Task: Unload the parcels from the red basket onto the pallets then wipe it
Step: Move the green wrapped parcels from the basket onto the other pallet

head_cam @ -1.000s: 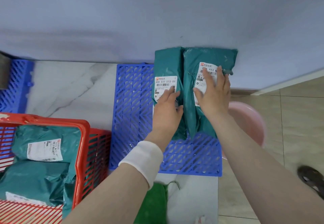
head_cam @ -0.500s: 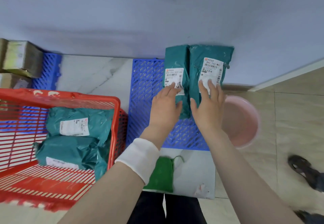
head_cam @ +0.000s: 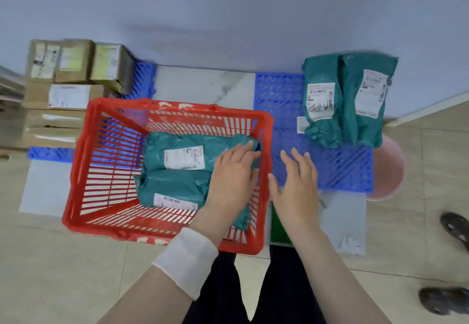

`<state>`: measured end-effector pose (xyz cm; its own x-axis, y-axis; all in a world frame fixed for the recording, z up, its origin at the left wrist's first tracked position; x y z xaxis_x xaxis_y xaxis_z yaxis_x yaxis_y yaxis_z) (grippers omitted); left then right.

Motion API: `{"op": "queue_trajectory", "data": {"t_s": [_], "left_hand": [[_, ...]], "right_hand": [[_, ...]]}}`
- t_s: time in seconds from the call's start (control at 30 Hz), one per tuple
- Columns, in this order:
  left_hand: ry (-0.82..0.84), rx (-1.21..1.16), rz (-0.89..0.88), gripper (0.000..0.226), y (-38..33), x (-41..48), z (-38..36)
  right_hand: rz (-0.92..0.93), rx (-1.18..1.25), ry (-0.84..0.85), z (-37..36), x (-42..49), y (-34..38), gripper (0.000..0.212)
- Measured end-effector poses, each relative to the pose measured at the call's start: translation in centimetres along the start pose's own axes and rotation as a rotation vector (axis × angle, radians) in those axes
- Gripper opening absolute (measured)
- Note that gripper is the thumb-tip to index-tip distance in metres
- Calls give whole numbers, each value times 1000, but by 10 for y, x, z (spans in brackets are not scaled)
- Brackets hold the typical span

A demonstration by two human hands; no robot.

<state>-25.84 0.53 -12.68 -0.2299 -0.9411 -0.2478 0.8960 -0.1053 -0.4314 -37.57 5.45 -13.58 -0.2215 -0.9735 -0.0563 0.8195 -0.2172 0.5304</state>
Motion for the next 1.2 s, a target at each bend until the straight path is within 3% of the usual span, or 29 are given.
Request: {"op": "queue_trajectory", "data": {"t_s": [0.17, 0.4, 0.73, 0.9, 1.0, 1.2], "left_hand": [[109, 59, 49, 40, 72, -20, 21], [243, 135, -5, 43, 100, -32, 8], [447, 111, -29, 42, 168, -17, -7], [460, 97, -71, 43, 201, 1, -2], [483, 74, -46, 42, 216, 8, -6], [546, -21, 0, 41, 215, 4, -4]], "right_hand": [[-90, 34, 93, -35, -30, 55, 50], [-215, 78, 303, -78, -40, 67, 61], [-550, -99, 316, -142, -32, 50, 67], [-723, -192, 249, -164, -21, 40, 50], [-667, -246, 295, -170, -12, 43, 25], [-592, -200, 146, -139, -10, 68, 21]]}}
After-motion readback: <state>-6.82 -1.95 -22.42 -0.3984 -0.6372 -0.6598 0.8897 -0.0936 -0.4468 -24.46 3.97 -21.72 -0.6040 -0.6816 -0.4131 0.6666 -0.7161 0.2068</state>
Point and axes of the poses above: each hand's wrist, its own x-axis towards the middle knuckle, its own z-axis out of the back of the hand, y = z × x, the point moved 7 cm from there along x, towards the middle knuckle, and after that the axes turned 7 degrees about z, right-handed, at the moved point
